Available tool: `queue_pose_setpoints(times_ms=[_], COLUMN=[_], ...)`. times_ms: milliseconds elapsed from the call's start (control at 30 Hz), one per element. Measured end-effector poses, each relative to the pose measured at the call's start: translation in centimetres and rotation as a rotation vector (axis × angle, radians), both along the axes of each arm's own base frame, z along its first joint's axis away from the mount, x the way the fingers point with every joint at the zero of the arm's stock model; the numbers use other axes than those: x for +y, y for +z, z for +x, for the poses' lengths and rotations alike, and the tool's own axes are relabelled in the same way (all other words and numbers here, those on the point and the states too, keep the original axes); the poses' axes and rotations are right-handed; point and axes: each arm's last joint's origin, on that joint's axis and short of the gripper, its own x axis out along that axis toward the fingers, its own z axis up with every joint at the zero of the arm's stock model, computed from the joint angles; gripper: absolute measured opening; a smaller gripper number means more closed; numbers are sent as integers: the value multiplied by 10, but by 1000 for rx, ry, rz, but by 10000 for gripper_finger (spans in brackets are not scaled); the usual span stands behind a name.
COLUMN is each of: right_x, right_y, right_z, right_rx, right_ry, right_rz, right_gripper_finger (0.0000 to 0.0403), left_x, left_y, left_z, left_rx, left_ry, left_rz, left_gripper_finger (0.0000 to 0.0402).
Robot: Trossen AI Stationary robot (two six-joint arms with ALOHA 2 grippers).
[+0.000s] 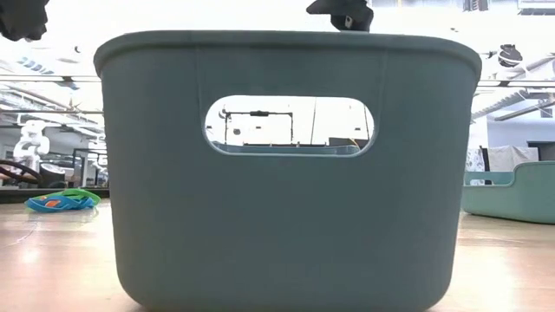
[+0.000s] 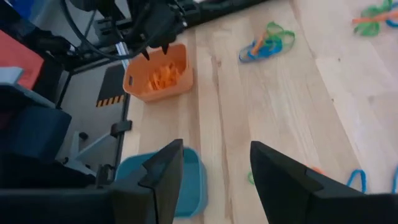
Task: Sort rubber bands into baskets
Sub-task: Put the orange rubber band into the orange bin
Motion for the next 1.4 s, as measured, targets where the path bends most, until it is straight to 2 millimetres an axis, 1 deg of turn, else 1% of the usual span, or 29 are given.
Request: queue_pose_setpoints(times_ms=[167, 267, 400, 500, 633, 800, 867, 933, 1100, 1267, 1400], right_x=[0, 1, 1, 3, 10, 23, 28, 36, 62, 85, 103], right_y=[5, 8, 10, 10, 10, 8, 4, -2, -17, -26, -33], right_z=[3, 5, 6, 6, 5, 1, -3, -9, -34, -57, -70], right_rx=[-56, -88, -104, -93, -77, -21, 36, 128, 402, 609, 710], right_ry=[-13, -26, -48, -68, -75, -89, -102, -123, -193, -307, -403], right_rz=[28, 52, 94, 133, 181, 250, 275, 301, 346, 392, 423], right_gripper_finger=[178, 178, 178, 178, 178, 178, 178, 178, 178, 178, 178], left_x=[15, 26, 41, 51, 61, 71, 75, 79, 87, 92, 97], left_y=[16, 27, 39, 43, 45, 50, 53, 57, 66, 67, 60], left_z=[-1, 0, 2, 5, 11, 26, 33, 40, 52, 55, 56], left_rx=[-63, -157, -307, -398, -485, -628, -697, -759, -890, -921, -918], left_ry=[-2, 6, 11, 0, -42, -101, -116, -123, -142, -190, -209], left_rz=[-17, 6, 98, 192, 307, 386, 406, 426, 465, 496, 492], left_gripper_finger=[180, 180, 180, 180, 180, 180, 180, 180, 180, 180, 180])
